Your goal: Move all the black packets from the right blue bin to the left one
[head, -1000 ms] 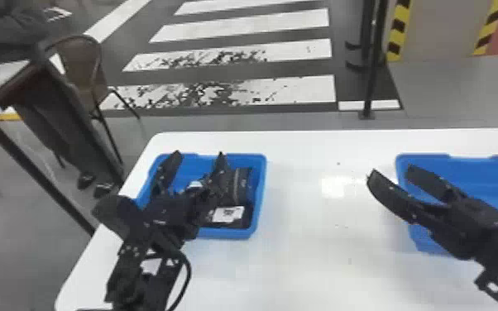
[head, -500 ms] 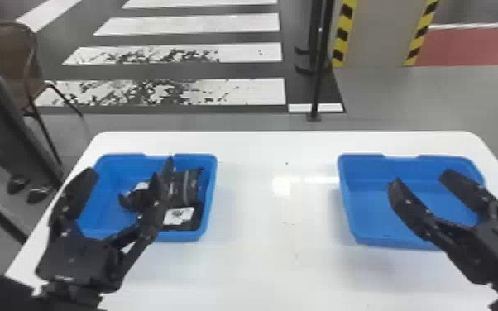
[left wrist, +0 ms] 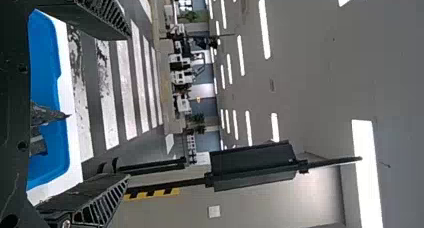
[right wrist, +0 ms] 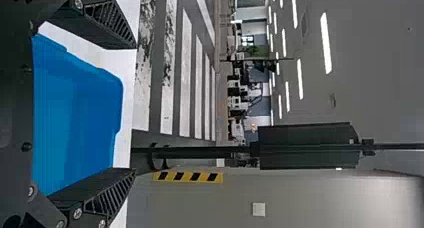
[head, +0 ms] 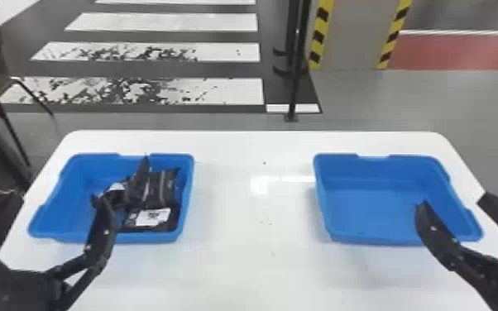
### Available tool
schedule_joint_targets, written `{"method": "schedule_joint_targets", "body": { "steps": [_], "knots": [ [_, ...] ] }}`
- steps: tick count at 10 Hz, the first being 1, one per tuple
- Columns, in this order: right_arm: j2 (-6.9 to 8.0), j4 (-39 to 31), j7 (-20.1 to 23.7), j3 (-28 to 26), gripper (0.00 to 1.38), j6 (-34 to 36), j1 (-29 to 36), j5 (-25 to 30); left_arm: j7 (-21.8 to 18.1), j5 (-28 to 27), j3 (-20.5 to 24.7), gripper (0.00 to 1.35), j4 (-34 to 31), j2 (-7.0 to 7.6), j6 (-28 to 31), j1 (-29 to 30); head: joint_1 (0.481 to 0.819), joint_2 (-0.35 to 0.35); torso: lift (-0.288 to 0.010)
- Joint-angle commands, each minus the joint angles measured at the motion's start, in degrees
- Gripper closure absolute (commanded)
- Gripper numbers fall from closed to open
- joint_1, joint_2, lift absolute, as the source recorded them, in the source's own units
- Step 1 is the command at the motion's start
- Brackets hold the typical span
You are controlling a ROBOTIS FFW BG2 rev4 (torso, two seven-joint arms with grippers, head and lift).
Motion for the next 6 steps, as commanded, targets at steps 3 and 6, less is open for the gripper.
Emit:
{"method": "schedule_joint_targets", "body": {
  "steps": [3,6],
  "knots": [
    [0.02,0.91,0.01,0.08,0.16,-0.55,-0.55,-0.54,0.40,2.44,-0.76,0.04,-0.03,-0.15,0.01,0.65,0.695,-0.003,-0.140],
    [0.02,0.91,0.01,0.19,0.16,-0.55,-0.69,-1.33,0.48,3.01,-1.33,0.04,-0.31,-0.15,-0.27,0.51,0.695,0.000,-0.140]
  ]
}}
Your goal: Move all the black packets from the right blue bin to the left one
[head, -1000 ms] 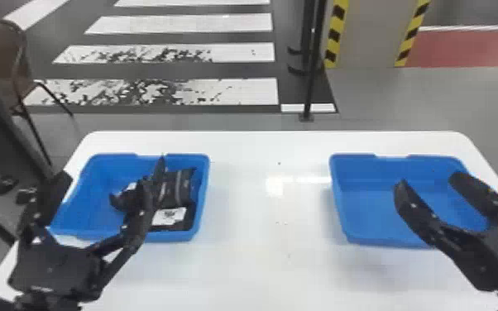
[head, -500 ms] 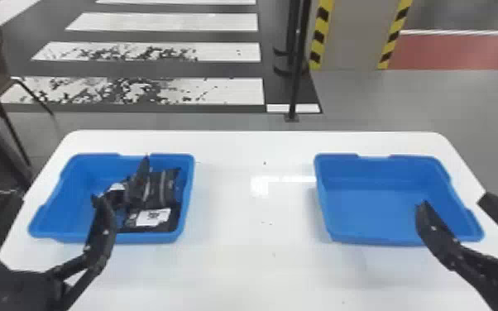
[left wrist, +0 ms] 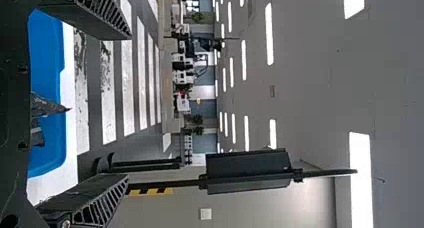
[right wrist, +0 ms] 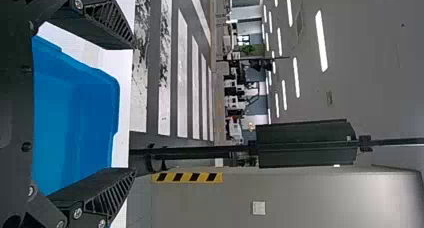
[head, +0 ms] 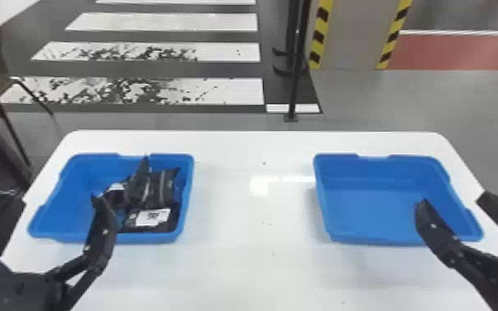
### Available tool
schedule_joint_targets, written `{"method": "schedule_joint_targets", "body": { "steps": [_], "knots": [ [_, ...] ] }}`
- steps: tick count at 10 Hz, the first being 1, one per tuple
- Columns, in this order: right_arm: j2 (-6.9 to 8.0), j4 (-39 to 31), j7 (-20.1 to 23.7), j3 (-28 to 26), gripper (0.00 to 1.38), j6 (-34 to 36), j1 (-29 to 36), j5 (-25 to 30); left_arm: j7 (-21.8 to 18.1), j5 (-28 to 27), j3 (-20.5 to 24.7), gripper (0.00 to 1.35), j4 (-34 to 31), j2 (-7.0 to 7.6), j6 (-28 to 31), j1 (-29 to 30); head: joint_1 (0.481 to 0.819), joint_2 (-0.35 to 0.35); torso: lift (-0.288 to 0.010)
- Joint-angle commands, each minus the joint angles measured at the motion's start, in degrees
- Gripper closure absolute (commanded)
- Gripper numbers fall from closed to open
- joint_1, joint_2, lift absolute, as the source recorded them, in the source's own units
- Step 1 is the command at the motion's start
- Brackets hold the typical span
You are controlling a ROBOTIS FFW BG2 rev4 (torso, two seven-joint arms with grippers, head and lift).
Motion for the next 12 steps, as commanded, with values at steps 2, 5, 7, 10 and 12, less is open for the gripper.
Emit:
{"method": "schedule_joint_targets", "body": {
  "steps": [2,5,7,10,12],
  "knots": [
    [-0.01,0.00,0.00,-0.02,0.16,0.00,-0.02,-0.13,0.00,-0.06,-0.24,0.04,-0.26,-0.15,-0.07,-0.15,0.695,-0.004,-0.140],
    [-0.10,0.00,-0.09,-0.02,0.16,0.00,-0.16,-0.13,0.00,-0.06,-0.36,0.04,-0.26,-0.15,-0.21,-0.15,0.695,-0.006,-0.140],
    [-0.10,-0.14,-0.17,0.10,0.16,0.00,-0.02,-0.13,0.00,-0.06,-0.36,0.04,-0.40,-0.15,-0.21,-0.01,0.695,-0.007,-0.140],
    [-0.10,-0.28,-0.17,0.10,0.16,-0.14,-0.02,-0.13,0.00,0.39,-0.59,0.04,-0.54,-0.15,-0.07,-0.01,0.695,-0.010,-0.140],
    [-0.10,-0.14,-0.26,-0.02,0.15,0.00,-0.02,-0.70,0.00,0.51,-0.59,0.04,-0.54,-0.15,-0.07,-0.01,0.695,-0.009,-0.140]
  ]
}}
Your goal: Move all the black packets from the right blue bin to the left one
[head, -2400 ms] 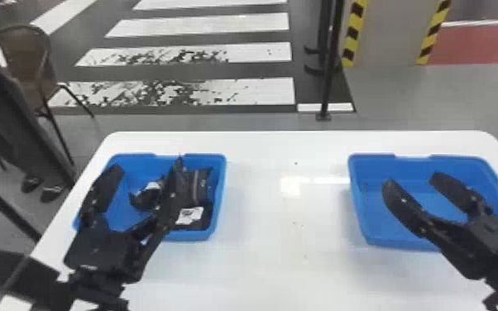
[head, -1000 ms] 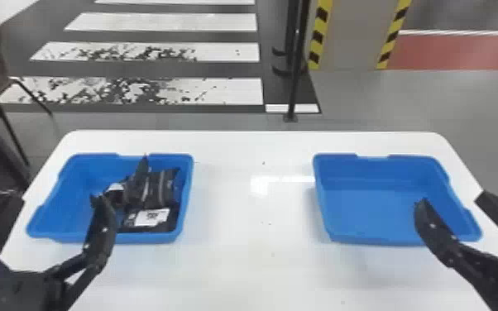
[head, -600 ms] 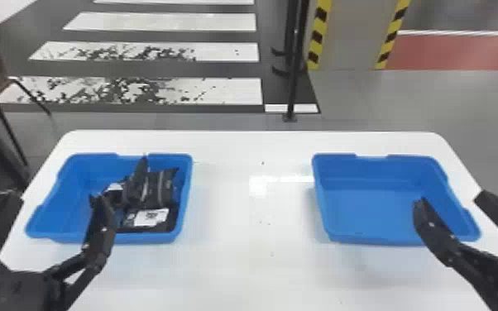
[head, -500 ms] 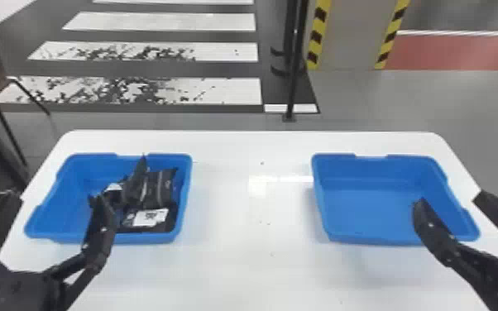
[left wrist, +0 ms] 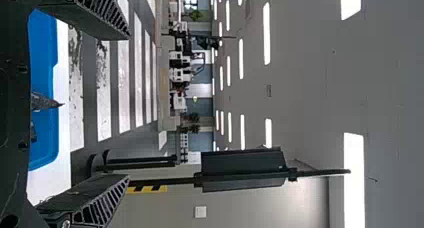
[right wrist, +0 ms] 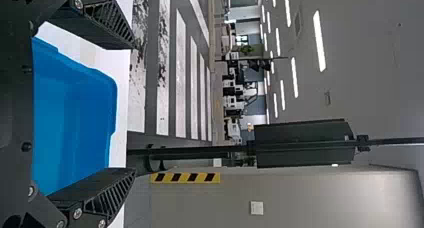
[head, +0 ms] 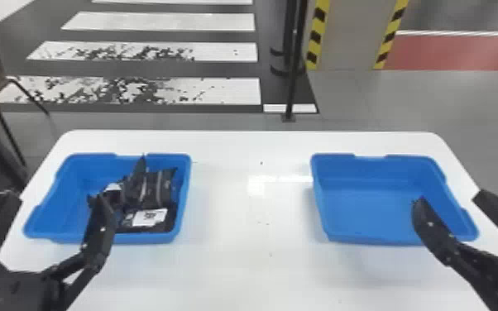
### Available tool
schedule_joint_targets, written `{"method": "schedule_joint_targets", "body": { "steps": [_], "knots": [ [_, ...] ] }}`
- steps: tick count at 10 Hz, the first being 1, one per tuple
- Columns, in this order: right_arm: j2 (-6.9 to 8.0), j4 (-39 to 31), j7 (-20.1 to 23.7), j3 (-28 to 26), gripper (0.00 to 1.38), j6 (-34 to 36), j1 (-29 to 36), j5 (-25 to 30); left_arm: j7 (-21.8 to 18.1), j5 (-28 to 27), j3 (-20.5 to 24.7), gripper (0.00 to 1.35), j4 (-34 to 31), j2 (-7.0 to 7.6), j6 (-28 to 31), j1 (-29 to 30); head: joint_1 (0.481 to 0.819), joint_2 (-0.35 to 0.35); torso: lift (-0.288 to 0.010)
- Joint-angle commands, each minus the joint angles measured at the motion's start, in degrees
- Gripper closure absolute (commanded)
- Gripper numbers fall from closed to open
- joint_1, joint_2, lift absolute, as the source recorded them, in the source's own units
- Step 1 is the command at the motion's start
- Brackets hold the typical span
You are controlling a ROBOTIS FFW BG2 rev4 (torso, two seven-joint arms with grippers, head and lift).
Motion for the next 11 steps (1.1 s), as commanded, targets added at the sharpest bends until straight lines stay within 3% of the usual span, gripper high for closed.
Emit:
{"method": "schedule_joint_targets", "body": {
  "steps": [1,11],
  "knots": [
    [0.00,0.12,-0.09,-0.04,0.16,0.04,0.00,-0.42,0.00,0.47,-0.23,0.05,0.02,-0.15,0.00,-0.13,0.695,-0.009,-0.140],
    [0.35,-0.58,-0.35,-0.27,0.16,-1.51,0.56,-0.54,0.00,1.73,-1.15,0.08,-0.26,-0.15,-0.14,0.01,0.695,-0.023,-0.140]
  ]
}}
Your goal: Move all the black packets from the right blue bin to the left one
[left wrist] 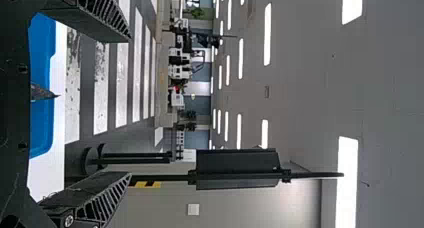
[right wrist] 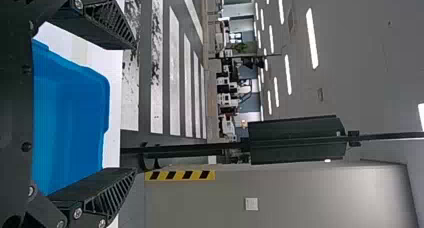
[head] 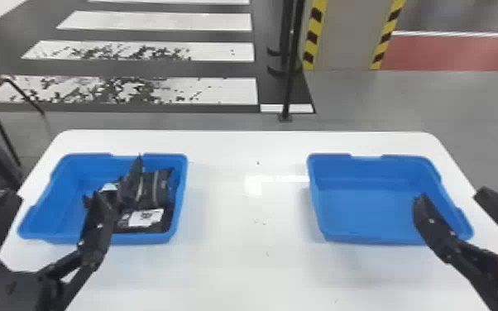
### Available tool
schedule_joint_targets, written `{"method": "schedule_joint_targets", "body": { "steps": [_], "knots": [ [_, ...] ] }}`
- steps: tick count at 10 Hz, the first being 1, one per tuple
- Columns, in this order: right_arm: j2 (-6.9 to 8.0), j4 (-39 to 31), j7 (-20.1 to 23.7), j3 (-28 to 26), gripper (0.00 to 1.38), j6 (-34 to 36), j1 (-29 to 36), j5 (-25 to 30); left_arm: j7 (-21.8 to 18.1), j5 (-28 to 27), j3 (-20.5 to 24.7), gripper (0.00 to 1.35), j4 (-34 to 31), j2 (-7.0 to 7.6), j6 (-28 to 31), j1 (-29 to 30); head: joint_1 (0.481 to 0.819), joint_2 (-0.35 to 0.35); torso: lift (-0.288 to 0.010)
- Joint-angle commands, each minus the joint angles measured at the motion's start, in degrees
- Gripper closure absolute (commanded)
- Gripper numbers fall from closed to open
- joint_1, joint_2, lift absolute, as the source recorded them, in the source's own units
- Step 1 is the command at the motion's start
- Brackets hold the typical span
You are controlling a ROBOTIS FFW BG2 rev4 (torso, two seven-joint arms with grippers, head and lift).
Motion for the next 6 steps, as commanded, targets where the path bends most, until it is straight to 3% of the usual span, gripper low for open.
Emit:
{"method": "schedule_joint_targets", "body": {
  "steps": [1,6],
  "knots": [
    [-0.02,-0.17,0.00,-0.01,0.16,-0.01,0.02,-0.07,0.00,0.04,0.00,0.09,0.00,-0.15,-0.03,0.10,0.695,-0.023,-0.140],
    [-0.02,-0.17,-0.44,-0.01,0.16,-0.01,0.30,0.04,0.00,0.27,-0.46,0.09,0.00,-0.15,0.11,-0.18,0.695,-0.025,-0.140]
  ]
}}
